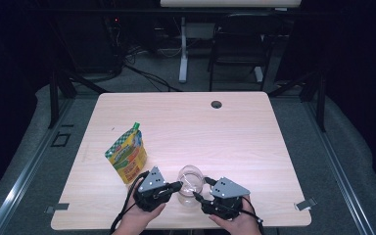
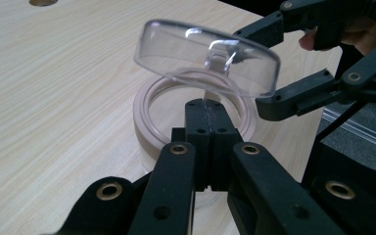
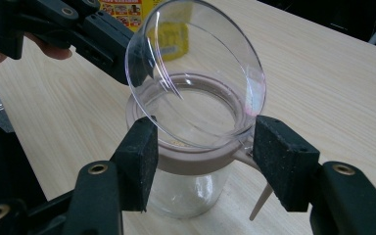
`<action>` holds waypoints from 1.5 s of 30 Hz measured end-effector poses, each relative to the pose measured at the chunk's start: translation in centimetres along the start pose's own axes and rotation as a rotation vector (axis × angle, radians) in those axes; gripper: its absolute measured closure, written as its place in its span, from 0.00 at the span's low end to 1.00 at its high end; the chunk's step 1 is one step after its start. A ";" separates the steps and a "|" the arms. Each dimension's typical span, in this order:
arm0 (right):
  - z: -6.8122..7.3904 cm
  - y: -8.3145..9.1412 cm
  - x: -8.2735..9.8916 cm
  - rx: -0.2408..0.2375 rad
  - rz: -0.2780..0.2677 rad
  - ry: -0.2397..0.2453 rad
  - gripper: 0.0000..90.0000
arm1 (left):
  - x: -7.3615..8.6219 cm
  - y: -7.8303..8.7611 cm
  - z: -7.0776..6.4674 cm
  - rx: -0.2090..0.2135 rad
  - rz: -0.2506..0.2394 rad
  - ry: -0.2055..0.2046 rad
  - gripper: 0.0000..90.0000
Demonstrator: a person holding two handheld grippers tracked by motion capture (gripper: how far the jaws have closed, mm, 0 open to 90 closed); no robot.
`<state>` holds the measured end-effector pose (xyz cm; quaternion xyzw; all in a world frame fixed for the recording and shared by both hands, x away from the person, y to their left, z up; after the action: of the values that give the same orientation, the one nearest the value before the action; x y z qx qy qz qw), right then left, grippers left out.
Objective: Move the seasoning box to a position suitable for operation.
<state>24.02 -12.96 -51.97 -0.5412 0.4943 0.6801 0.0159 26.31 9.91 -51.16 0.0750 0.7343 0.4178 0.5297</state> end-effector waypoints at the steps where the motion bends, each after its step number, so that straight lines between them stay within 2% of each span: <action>1: 0.0 0.0 0.0 0.001 -0.002 0.000 0.47 | 0.1 0.0 0.1 -0.001 0.010 -0.002 1.00; 12: -0.3 0.4 0.0 -0.004 -0.021 -0.007 0.48 | 0.4 -0.2 0.2 0.003 0.013 0.005 1.00; 37: -1.7 1.6 0.5 -0.025 -0.063 -0.124 0.59 | 0.4 -0.3 0.2 0.004 0.016 0.000 1.00; 45: -2.2 1.8 1.0 -0.030 -0.049 -0.151 0.63 | 0.4 -0.3 0.2 0.006 0.016 0.001 1.00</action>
<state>24.14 -15.89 -51.37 -0.5005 0.4682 0.7255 0.0617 26.42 10.06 -51.70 0.0823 0.7352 0.4201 0.5256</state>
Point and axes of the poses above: each handheld gripper's, and its own axes: y roughly backward along the jaws, x roughly out of its underside, z roughly to its left, the point moved 1 cm from there along -y, roughly forward along the jaws, and after that the axes turned 12 degrees about z, right-handed, at the moved point
